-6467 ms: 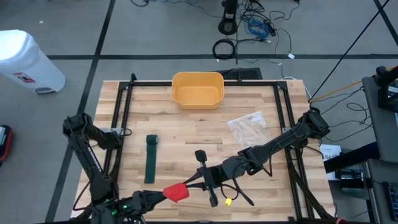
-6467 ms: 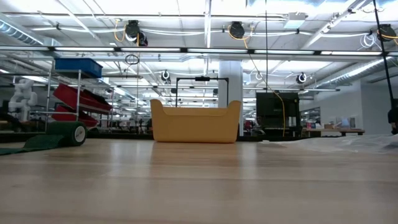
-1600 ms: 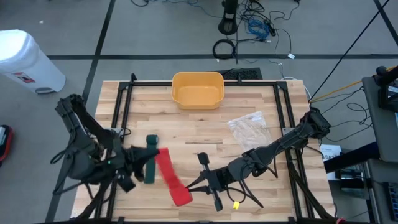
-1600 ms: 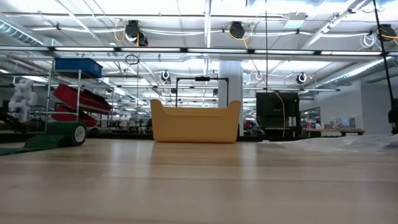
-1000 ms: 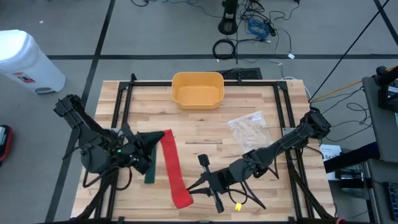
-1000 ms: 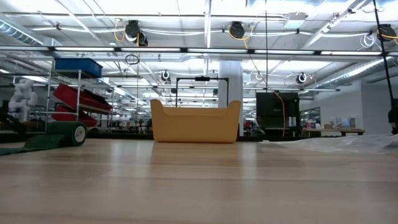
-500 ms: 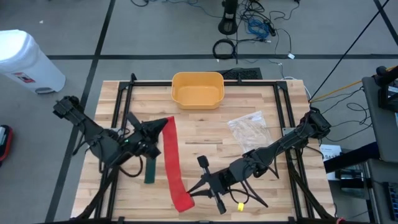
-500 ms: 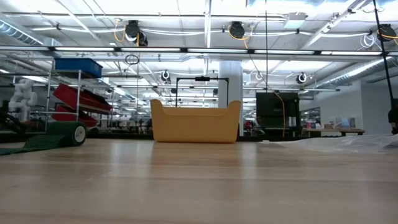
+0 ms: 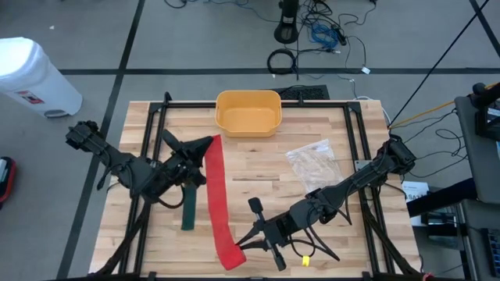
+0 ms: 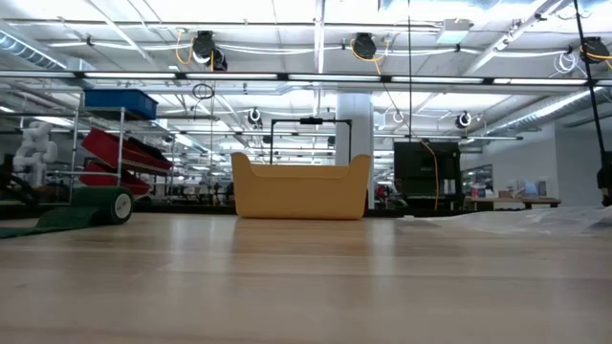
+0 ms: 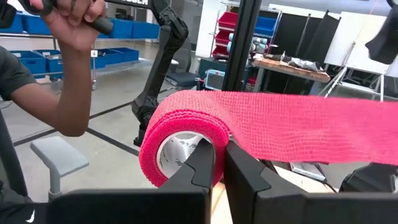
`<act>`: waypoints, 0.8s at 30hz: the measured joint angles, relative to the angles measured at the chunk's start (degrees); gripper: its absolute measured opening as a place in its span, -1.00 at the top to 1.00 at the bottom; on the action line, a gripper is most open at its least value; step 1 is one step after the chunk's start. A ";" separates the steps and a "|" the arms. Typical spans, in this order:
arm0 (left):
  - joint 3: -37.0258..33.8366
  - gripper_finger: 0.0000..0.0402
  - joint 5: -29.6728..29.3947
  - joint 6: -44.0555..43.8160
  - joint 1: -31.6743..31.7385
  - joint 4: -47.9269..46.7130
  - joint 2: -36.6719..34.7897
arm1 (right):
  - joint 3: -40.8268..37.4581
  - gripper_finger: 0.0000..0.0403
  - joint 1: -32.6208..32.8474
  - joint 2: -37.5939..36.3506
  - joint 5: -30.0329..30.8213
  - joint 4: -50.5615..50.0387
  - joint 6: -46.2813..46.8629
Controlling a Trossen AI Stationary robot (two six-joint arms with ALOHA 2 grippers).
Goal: Roll bandage
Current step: Roll the red bandage
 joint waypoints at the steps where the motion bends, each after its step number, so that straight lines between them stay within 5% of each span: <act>1: 0.00 0.96 -0.03 -0.09 0.28 -0.09 0.00 | 0.00 0.92 0.00 0.00 0.00 0.01 -0.05; 6: 0.00 0.96 -0.66 -1.47 0.06 -1.85 0.00 | 0.00 0.92 0.09 0.00 0.00 0.00 -0.05; 11: 0.01 0.85 -0.86 -4.23 -3.08 -13.23 0.05 | 0.00 0.92 0.09 0.00 0.00 0.00 -0.54; 24: 0.00 -0.12 -2.24 -10.38 -6.95 -16.26 -0.32 | 0.00 0.92 0.22 0.00 -0.02 -0.02 -0.84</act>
